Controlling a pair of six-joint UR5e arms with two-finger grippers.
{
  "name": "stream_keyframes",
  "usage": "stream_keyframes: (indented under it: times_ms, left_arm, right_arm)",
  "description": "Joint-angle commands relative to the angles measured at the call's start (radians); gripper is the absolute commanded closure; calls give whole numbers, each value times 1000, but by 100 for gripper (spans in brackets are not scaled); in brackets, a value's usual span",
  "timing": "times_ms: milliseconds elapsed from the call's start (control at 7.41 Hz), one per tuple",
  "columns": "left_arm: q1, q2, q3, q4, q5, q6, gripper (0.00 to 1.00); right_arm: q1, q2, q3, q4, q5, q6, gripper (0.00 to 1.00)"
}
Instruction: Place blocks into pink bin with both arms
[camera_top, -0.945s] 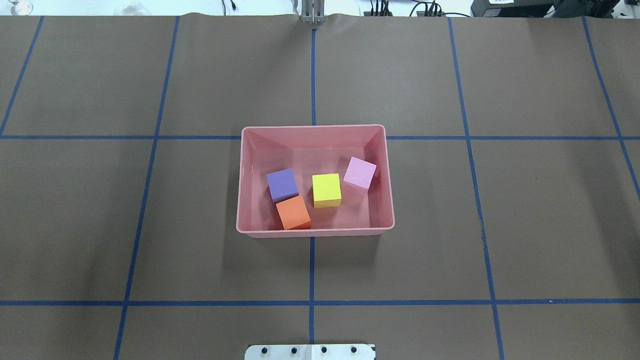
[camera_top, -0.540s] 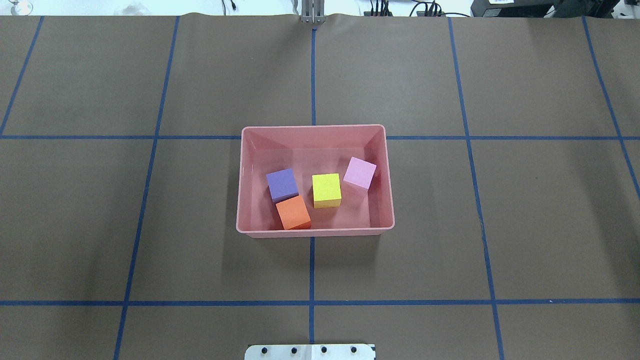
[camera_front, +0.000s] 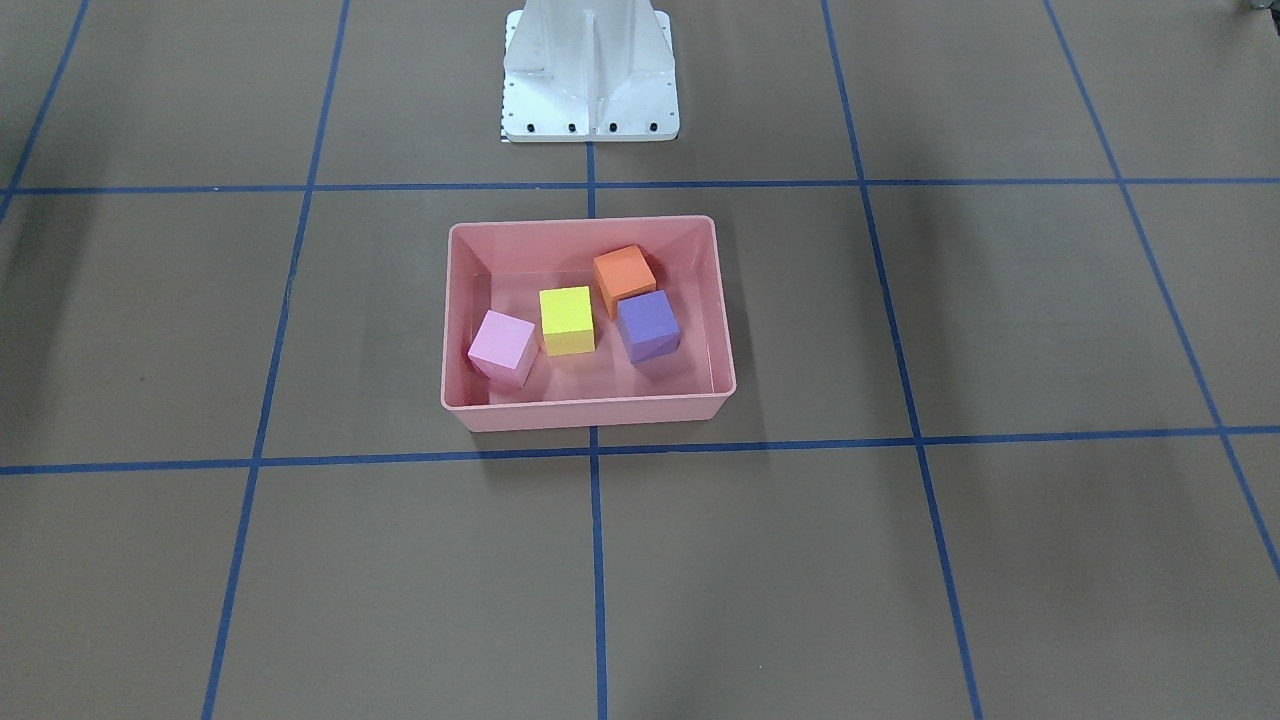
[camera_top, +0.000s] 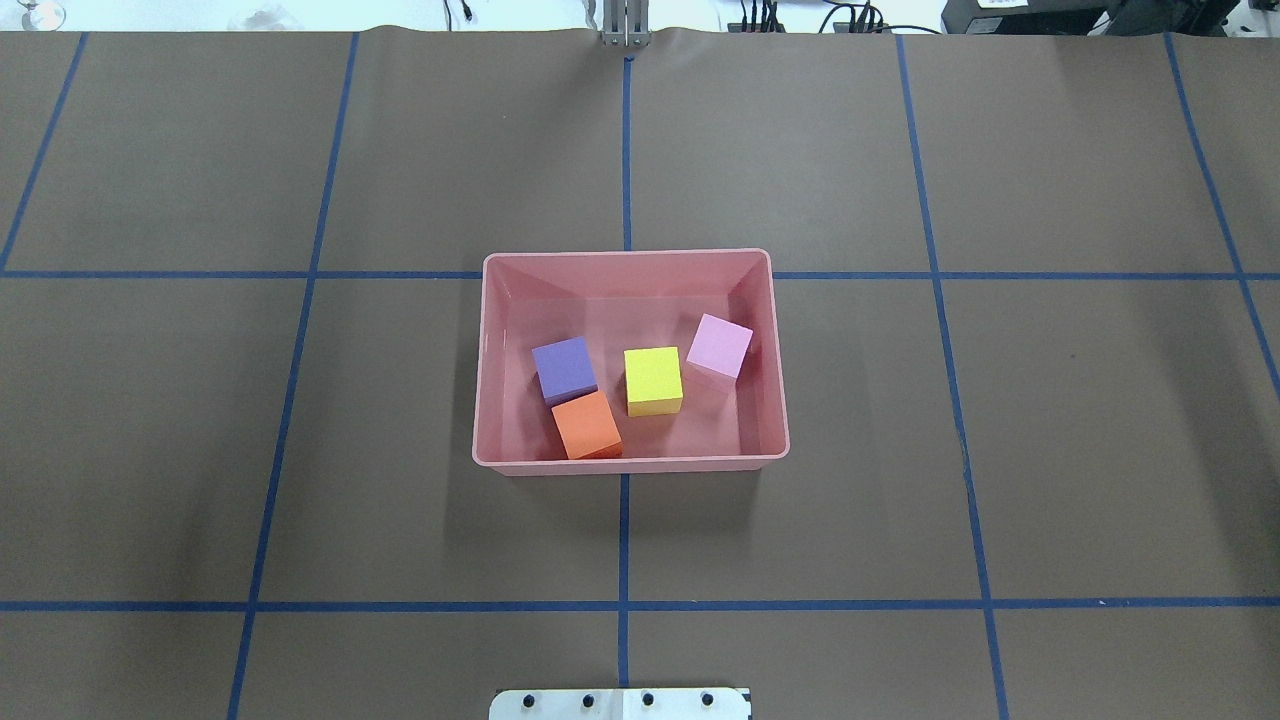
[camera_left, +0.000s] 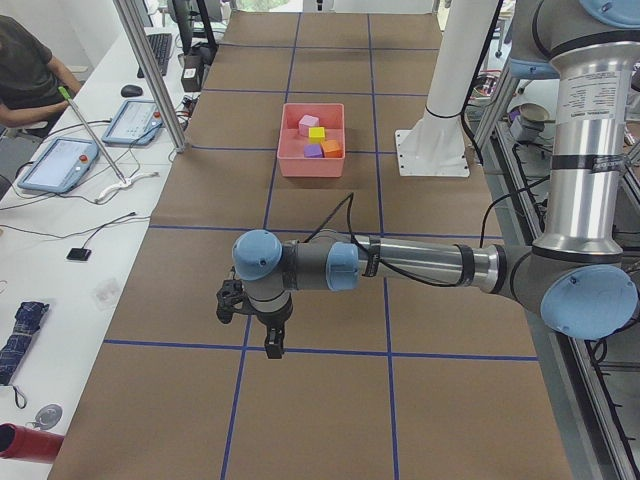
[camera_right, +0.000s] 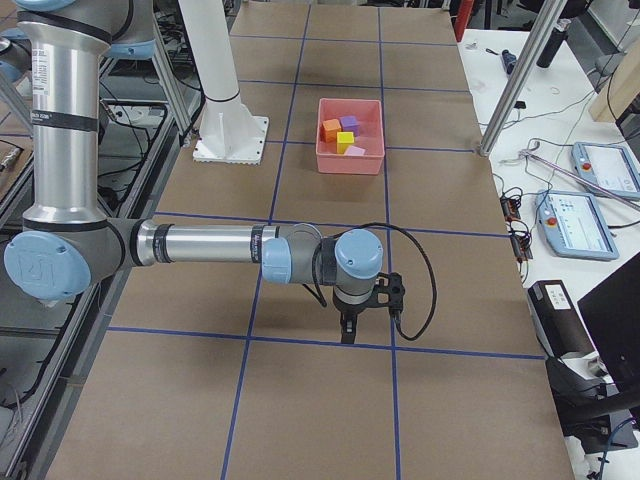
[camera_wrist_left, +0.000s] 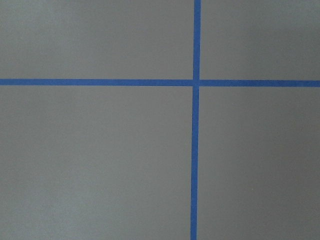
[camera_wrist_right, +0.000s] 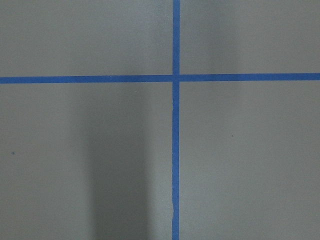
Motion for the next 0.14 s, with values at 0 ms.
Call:
stream_keyframes:
  times_ms: [0]
  left_arm:
    - [1,9,4,-48,1,0,0]
  right_arm:
    - [0,-1,1,0,0,0,0]
